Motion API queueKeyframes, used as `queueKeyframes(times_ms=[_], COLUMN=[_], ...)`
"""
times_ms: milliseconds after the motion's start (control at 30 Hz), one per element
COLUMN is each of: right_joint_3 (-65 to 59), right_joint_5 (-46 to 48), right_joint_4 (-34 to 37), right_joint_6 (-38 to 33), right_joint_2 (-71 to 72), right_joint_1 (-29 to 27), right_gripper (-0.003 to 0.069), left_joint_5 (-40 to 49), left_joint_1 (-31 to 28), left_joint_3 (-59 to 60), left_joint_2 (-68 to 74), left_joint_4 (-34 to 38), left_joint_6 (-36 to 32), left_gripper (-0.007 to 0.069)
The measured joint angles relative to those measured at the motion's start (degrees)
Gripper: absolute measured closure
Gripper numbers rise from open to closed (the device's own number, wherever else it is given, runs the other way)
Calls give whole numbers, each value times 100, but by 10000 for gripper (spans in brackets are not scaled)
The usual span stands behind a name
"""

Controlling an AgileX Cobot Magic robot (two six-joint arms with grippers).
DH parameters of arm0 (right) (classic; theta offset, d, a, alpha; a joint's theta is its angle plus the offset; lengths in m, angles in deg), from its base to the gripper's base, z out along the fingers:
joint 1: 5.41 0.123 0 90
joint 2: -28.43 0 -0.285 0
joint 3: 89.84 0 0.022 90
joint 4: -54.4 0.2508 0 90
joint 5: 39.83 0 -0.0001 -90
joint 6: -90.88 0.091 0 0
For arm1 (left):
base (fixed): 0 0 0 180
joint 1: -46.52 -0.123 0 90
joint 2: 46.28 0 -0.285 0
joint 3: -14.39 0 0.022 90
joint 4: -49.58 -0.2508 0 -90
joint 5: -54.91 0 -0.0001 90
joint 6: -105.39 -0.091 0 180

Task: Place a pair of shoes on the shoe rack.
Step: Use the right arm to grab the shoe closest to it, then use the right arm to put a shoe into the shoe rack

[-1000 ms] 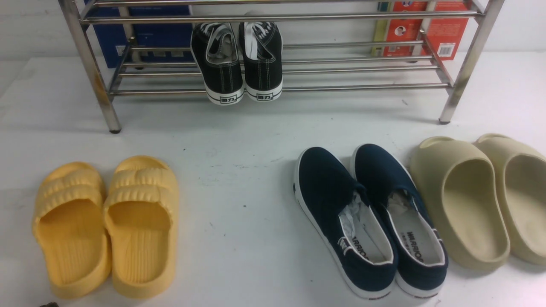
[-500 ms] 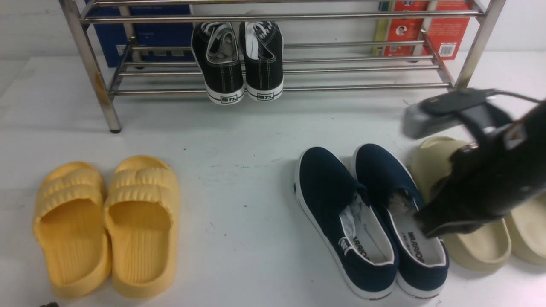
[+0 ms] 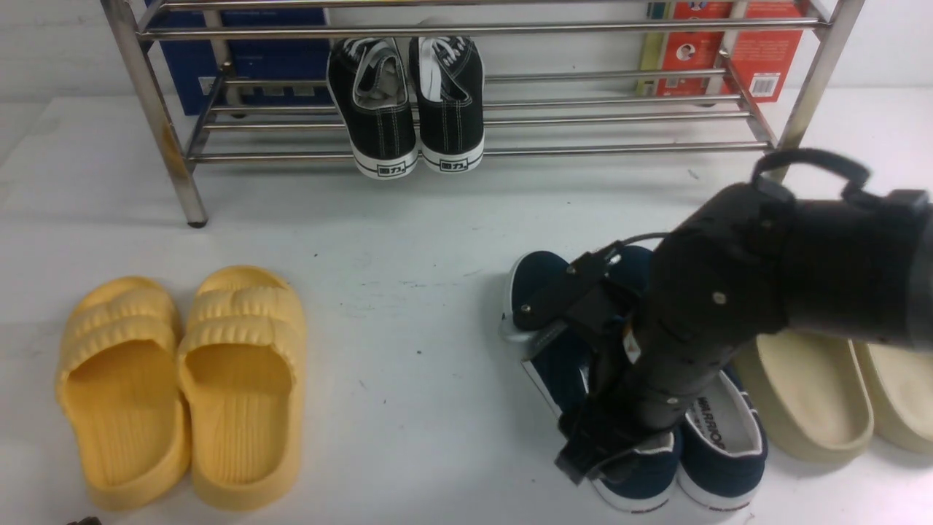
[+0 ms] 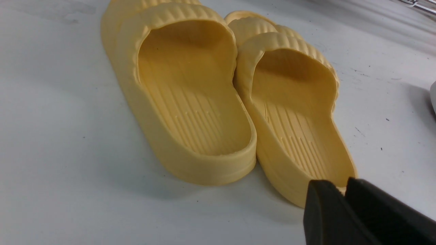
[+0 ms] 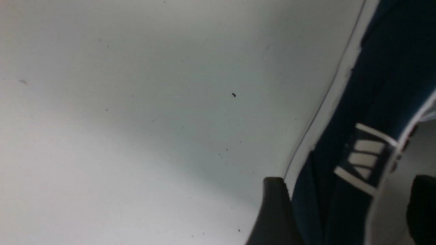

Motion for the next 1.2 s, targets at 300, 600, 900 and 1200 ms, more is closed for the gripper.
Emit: queueKeyframes(times_ms=[300,600,900,1200], right_joint_3=[5,140,1306,2486], right_joint_5=[-29,528,1095,1128], right_joint_4=[503,1193,1247,1196], right_joint_6=[-36,-36,-33,-102], right_joint_2=[-298,183,554,-427], right_joint_1=[-5,6,-183,-1071], right_gripper=[569,612,612,612], left_joint_5=[0,0,0,0], left_joint_1=[0,0,0,0], left_joint_3=[0,0,0,0], left_joint_2=[0,0,0,0], left_joint_4=[0,0,0,0], left_joint_6=[0,0,0,0], left_gripper=[522,519,519,519])
